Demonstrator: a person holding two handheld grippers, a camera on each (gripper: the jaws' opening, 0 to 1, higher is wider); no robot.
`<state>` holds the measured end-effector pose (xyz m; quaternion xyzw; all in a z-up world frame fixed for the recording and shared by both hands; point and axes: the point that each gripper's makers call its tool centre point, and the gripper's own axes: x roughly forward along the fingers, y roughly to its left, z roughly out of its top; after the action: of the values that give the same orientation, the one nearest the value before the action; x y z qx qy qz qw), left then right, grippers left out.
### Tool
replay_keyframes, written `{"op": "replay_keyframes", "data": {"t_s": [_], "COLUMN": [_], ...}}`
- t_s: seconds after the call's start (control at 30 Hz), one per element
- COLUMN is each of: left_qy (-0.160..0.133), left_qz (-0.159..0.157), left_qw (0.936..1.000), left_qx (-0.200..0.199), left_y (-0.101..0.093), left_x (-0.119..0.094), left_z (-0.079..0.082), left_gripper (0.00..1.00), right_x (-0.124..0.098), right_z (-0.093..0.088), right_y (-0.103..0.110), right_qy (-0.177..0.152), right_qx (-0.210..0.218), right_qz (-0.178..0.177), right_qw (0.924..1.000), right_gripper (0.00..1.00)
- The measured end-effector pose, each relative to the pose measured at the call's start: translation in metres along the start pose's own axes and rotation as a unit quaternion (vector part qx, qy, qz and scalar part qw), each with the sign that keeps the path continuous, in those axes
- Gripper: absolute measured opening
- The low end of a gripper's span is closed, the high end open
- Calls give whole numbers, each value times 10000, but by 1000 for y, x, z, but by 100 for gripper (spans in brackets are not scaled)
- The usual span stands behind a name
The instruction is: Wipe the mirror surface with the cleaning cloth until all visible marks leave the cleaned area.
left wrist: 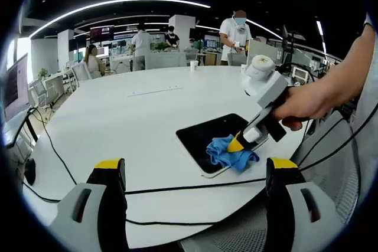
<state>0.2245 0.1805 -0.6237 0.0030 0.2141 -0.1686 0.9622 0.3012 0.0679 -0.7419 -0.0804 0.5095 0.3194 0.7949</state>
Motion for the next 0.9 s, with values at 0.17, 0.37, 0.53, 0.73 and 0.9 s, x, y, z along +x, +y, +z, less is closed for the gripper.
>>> {"op": "replay_keyframes", "data": {"t_s": [0.17, 0.37, 0.53, 0.73, 0.9], "left_qy": [-38, -32, -40, 34, 31], "left_qz": [56, 61, 59, 24, 33], "left_qw": [10000, 10000, 10000, 10000, 10000], "left_qx": [-73, -70, -68, -61, -32], "left_y": [5, 3, 2, -1, -1], "left_x": [-3, -2, -3, -2, 0], "left_z": [2, 1, 3, -2, 0], "left_gripper": [99, 99, 99, 99, 99], "right_x": [-5, -7, -4, -4, -8], "right_z": [-6, -10, -9, -9, -11], "right_y": [5, 9, 8, 8, 10], "right_qy": [82, 90, 112, 83, 82], "right_qx": [155, -41, -64, -139, -374], "right_qz": [90, 98, 108, 109, 109], "right_qw": [9998, 9999, 9999, 9998, 9992], "right_gripper": [0, 1, 1, 1, 1]}}
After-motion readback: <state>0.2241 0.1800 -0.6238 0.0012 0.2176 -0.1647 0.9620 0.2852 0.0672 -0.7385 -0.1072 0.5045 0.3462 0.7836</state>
